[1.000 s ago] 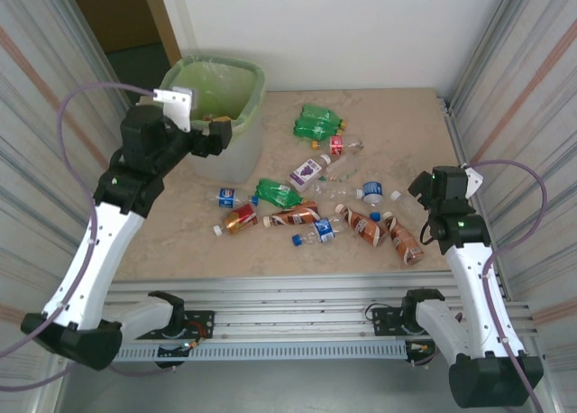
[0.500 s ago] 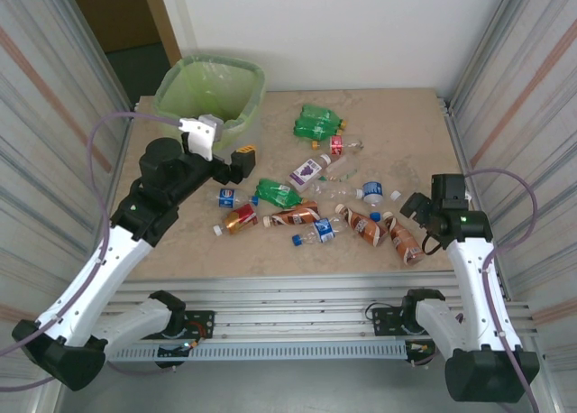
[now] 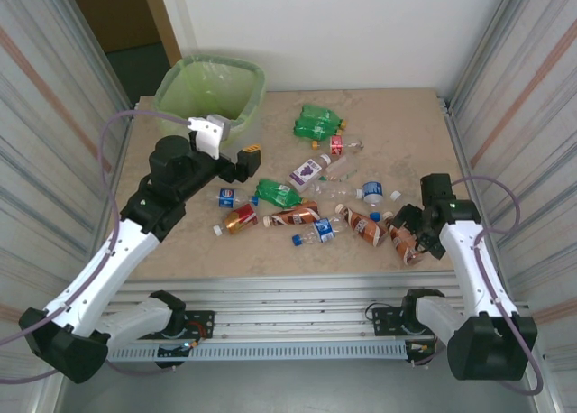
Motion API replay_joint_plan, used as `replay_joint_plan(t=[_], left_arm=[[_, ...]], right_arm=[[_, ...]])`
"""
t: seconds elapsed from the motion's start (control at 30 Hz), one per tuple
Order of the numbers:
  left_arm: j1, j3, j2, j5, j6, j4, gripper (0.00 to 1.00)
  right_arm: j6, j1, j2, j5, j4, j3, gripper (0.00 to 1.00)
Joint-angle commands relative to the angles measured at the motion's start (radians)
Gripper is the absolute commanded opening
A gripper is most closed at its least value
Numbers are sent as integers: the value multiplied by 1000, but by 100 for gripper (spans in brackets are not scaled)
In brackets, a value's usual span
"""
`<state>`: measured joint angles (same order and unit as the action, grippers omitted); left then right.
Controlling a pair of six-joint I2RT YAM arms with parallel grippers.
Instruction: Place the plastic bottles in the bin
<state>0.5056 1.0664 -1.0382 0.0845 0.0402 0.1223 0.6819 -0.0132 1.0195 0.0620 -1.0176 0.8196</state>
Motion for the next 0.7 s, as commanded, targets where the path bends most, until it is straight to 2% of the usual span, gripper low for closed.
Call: replay_joint_plan(t=[0.0, 0.27, 0.67], left_arm=[[5, 0, -3, -17, -23, -20, 99], [4, -2, -11, -34, -29, -23, 99], [5, -11, -7, -66, -31, -12, 99]], right_arm=[[28, -6, 38, -2, -8, -8, 95], [26, -9, 131, -24, 43, -39, 95], [13, -11, 177, -63, 88, -65, 91]])
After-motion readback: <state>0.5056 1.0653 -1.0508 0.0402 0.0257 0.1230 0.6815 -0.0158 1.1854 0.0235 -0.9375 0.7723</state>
